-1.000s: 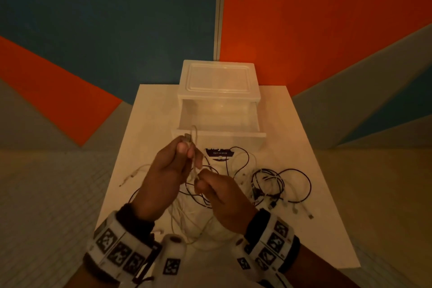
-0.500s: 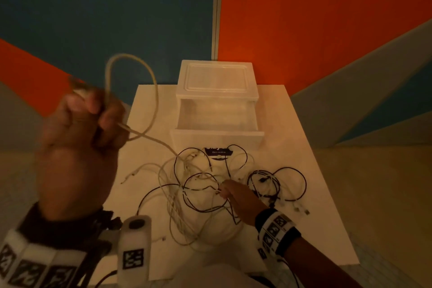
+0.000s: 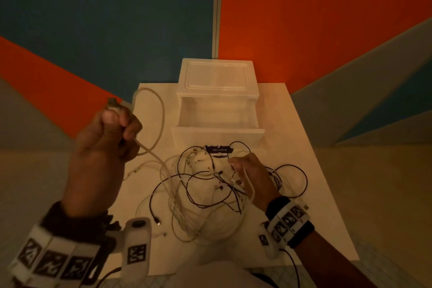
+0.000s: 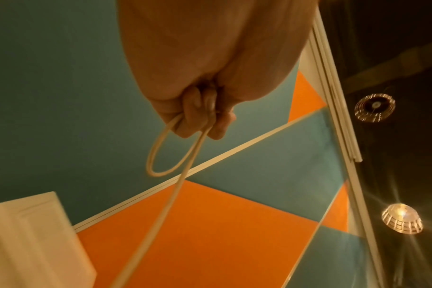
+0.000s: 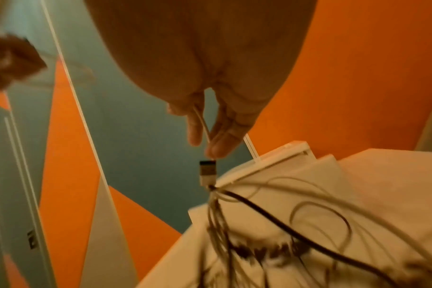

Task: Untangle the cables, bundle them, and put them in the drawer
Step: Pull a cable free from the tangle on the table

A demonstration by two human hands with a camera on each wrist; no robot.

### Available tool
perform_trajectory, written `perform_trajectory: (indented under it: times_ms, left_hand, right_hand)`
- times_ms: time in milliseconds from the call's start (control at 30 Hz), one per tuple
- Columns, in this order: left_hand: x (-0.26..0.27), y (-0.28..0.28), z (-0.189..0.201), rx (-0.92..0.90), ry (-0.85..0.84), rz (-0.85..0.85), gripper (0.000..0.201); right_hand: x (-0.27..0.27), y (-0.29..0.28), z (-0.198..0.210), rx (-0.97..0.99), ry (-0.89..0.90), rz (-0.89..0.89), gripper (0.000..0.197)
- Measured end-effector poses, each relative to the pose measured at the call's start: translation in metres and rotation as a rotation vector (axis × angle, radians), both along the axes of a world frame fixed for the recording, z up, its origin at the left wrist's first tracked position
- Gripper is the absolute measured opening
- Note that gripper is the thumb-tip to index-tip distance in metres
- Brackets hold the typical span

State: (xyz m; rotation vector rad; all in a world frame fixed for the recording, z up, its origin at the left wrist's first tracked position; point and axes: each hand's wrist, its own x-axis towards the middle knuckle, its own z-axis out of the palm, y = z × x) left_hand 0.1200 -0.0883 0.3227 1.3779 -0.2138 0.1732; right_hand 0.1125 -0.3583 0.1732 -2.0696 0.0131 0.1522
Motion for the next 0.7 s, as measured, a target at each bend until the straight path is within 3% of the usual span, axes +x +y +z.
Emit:
perform_trajectory:
  times_ms: [67,100,267,367,433,500,633,700]
  left_hand:
    - [-0.002,-0.004,-0.009,0.049,0.030,-0.033,0.032]
    - [-0.002,-0.005,-0.013,0.065,0.041,-0.057,0.030]
    - [-0.002,-0.015,-0.031,0.147,0.075,-0.101,0.030]
    - [-0.001,-0.022,-0.037,0.177,0.086,-0.124,0.030]
    - [0.000,-0.023,-0.038,0.188,0.088,-0.129,0.030]
    - [0.002,-0.020,-0.038,0.184,0.091,-0.118,0.029]
    - [0.003,-0.015,-0.038,0.200,0.093,-0.090,0.029]
    - [0.003,-0.013,-0.038,0.208,0.090,-0.091,0.030]
  right_hand:
    - [-0.002,-0.001,0.032,0.445,0.165,-0.167,0.022]
    - [-0.003,-0.003,0.044,0.560,0.174,-0.232,0.021]
    - [-0.017,-0.012,0.089,0.284,-0.334,-0.134,0.030]
    - [-0.020,-0.015,0.104,0.132,-0.491,-0.135,0.032]
    - [-0.018,-0.022,0.107,0.137,-0.470,-0.190,0.024]
    - [-0.012,-0.033,0.100,0.201,-0.331,-0.185,0.019]
    - [-0.007,-0.059,0.066,-0.305,-0.155,-0.083,0.016]
    - [-0.005,-0.063,0.064,-0.163,-0.155,-0.203,0.014]
